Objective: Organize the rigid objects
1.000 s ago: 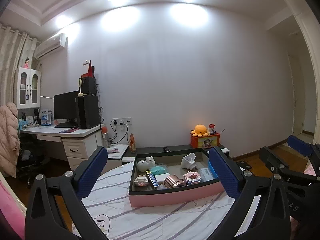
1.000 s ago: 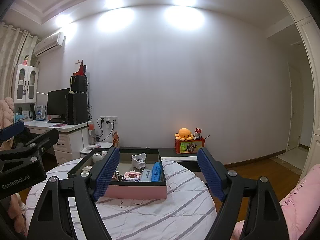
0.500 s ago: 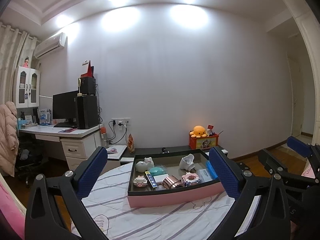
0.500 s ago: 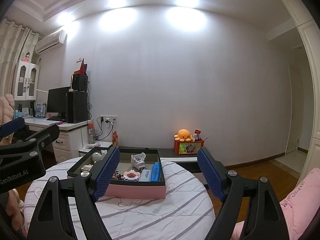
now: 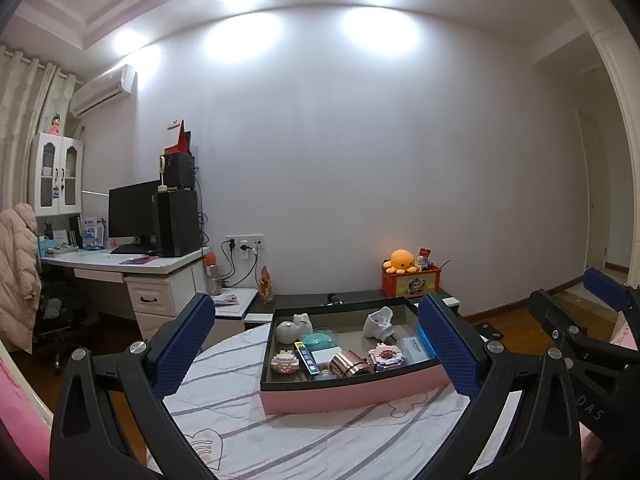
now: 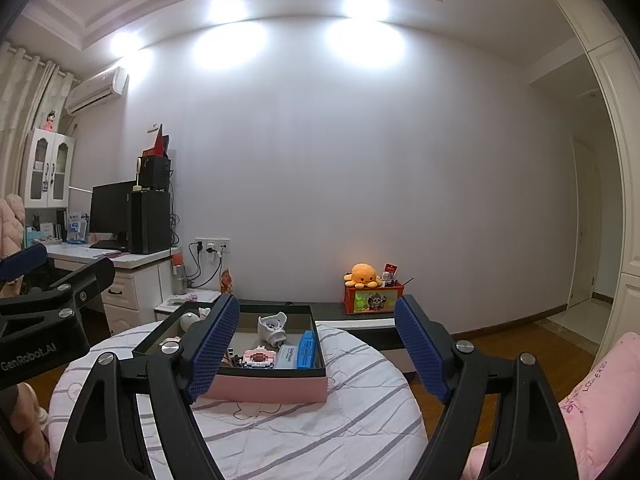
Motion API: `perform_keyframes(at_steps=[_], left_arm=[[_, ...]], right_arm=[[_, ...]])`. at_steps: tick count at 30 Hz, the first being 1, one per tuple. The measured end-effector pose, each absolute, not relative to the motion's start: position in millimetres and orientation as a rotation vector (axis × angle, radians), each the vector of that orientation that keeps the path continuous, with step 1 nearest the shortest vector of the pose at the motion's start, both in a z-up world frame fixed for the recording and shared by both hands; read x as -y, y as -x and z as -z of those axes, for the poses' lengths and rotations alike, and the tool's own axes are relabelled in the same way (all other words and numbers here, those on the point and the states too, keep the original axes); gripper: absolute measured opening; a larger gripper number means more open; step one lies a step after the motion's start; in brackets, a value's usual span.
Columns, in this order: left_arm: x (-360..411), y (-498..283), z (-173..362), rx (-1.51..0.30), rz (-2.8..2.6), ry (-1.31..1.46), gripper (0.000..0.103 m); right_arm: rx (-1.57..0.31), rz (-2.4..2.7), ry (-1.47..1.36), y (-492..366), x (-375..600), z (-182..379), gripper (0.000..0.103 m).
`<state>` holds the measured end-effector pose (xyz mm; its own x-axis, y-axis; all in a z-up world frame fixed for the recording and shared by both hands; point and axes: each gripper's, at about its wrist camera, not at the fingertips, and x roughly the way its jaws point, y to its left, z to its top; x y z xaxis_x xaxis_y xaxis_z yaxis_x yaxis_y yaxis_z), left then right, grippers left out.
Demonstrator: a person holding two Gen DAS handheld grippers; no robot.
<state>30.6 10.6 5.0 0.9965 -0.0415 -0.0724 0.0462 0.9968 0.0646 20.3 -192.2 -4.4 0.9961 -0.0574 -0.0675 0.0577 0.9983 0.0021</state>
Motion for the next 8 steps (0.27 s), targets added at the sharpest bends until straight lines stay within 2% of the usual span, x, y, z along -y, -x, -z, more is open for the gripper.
perform_keyframes(at_steps=[8], left_arm=[[-11.4,-30.1,-3.8,-0.065,0.039,-0.063,0.103]], right_arm=[[-0.071,0.058,-0.002,-21.0,191.4,4.4,0.081]])
